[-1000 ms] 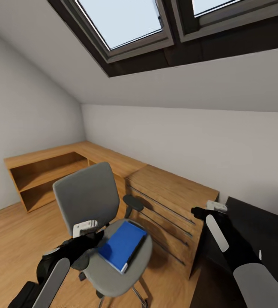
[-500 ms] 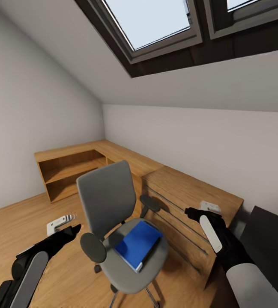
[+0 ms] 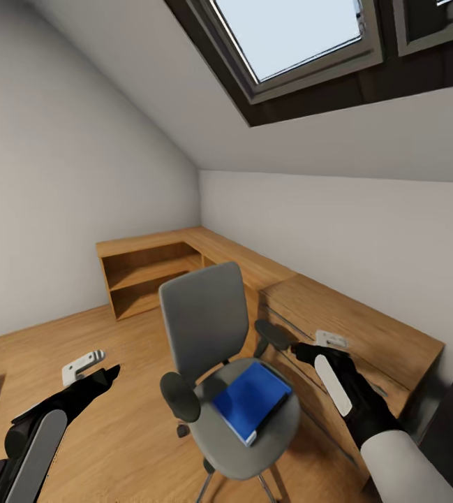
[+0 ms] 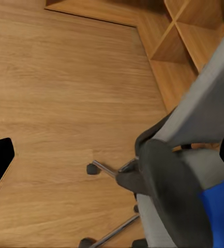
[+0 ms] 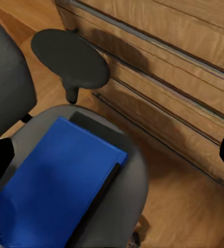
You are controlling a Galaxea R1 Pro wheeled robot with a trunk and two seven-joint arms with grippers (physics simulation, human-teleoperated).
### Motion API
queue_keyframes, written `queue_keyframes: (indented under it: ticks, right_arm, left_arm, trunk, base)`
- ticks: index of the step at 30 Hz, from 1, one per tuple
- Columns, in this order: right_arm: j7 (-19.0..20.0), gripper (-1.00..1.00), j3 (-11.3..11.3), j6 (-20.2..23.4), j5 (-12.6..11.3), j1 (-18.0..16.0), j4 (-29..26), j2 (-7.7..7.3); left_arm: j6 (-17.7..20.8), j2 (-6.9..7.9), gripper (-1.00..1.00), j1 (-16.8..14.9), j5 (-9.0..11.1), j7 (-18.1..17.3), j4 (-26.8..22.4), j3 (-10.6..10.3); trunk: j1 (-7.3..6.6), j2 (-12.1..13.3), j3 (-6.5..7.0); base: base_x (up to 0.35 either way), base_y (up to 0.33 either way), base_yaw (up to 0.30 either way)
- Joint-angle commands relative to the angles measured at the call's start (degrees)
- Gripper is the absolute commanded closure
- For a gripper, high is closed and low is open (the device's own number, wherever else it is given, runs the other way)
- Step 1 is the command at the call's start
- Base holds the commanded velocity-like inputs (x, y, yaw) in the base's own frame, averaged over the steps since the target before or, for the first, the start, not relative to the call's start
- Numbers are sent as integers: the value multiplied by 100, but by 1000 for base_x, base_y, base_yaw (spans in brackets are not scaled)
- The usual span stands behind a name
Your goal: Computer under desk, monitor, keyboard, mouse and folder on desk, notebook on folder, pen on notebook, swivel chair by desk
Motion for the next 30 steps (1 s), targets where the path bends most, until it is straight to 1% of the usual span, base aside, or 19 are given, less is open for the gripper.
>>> queue_keyframes:
  ticks: [1,4,8,15,21,25,30]
  right_arm:
    - [-58,-100,77,11,-57,-3,-6,-8]
    - [-58,-100,211,13,-59,-3,4,-7]
    - [-58,-100,286,14,-60,-3,9,-6]
    - [-53,-100,321,21,-60,-3,11,-6]
    - [-39,-100,364,44,-65,-3,15,-6]
    - [-35,-100,401,53,-68,-3,15,-6]
    - [-31,-100,415,57,-69,-3,17,-6]
  left_arm:
    - [17,1,-100,-6,59,51,-6,1]
    - [17,1,-100,-6,55,51,-5,8]
    - [17,1,-100,-6,51,51,-2,11]
    - [17,1,-100,-6,50,51,0,21]
    - [17,1,-100,-6,56,51,0,123]
    - [17,-2,-100,-6,58,51,0,155]
    - [17,-7,-100,-6,59,51,0,166]
  trunk:
    - [0,-5,-7]
    - [0,-5,-7]
    - [0,-5,-7]
    - [0,-5,-7]
    - [0,-5,-7]
    - [0,-5,-7]
    - [0,-5,-7]
  base:
    - [0,0,279]
    - [0,0,279]
    - [0,0,279]
    - [0,0,279]
    - [0,0,269]
    - [67,0,142]
    - [218,0,49]
